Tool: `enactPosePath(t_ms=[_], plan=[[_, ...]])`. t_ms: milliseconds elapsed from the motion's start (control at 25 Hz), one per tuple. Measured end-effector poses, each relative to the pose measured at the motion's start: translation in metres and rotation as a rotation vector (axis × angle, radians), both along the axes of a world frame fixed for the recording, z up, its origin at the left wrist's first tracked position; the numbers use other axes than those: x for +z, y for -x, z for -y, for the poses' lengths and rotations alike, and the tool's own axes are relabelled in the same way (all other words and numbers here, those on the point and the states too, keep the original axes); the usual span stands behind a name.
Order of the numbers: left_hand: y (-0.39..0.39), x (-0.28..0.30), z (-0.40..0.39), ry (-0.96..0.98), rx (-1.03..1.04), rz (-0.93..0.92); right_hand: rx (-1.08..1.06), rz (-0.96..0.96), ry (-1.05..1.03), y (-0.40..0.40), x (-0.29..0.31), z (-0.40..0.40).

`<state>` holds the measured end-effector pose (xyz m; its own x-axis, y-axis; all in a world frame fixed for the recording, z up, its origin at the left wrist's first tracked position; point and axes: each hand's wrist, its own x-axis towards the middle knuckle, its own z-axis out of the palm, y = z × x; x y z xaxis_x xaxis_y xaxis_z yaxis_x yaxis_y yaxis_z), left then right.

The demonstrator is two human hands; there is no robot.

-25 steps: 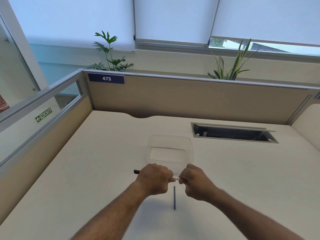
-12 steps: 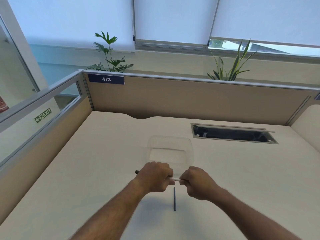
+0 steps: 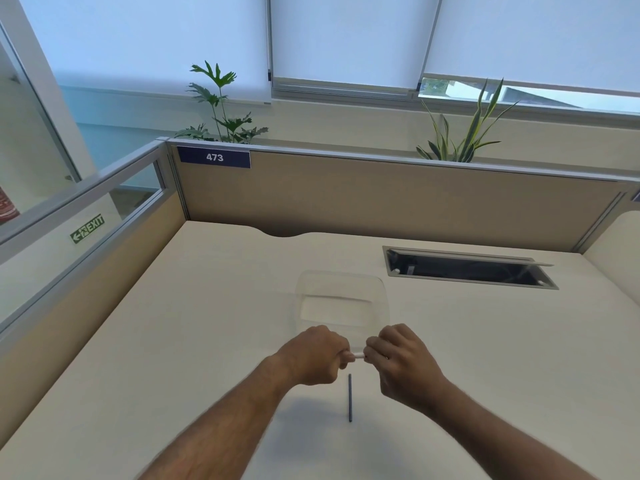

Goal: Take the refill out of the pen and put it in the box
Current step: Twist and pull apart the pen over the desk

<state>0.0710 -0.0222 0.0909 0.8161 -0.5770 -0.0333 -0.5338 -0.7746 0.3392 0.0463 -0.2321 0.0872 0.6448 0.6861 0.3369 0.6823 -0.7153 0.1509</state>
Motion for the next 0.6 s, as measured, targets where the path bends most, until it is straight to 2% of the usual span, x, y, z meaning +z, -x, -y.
enactPosePath(t_ms=[80,200,320,400,600], plan=[[-0.001,0.001,-0.001,-0.048,-0.006,0.007,-0.060,-0.184,-0.021,-0.002,0.008,-0.003],[-0.002,0.000,-0.001,-0.125,-0.031,0.080,-0.225,-0.643,-0.061,-0.011,0.022,-0.007],[-0.001,-0.002,0.004,-0.188,-0.081,0.179,-0.299,-0.839,-0.035,-0.022,0.034,-0.008],[-0.001,-0.003,0.005,-0.185,-0.074,0.184,-0.324,-0.798,-0.030,-0.024,0.034,-0.008],[-0.004,-0.002,0.001,-0.096,0.010,0.005,-0.238,-0.484,0.012,-0.010,0.018,-0.014]])
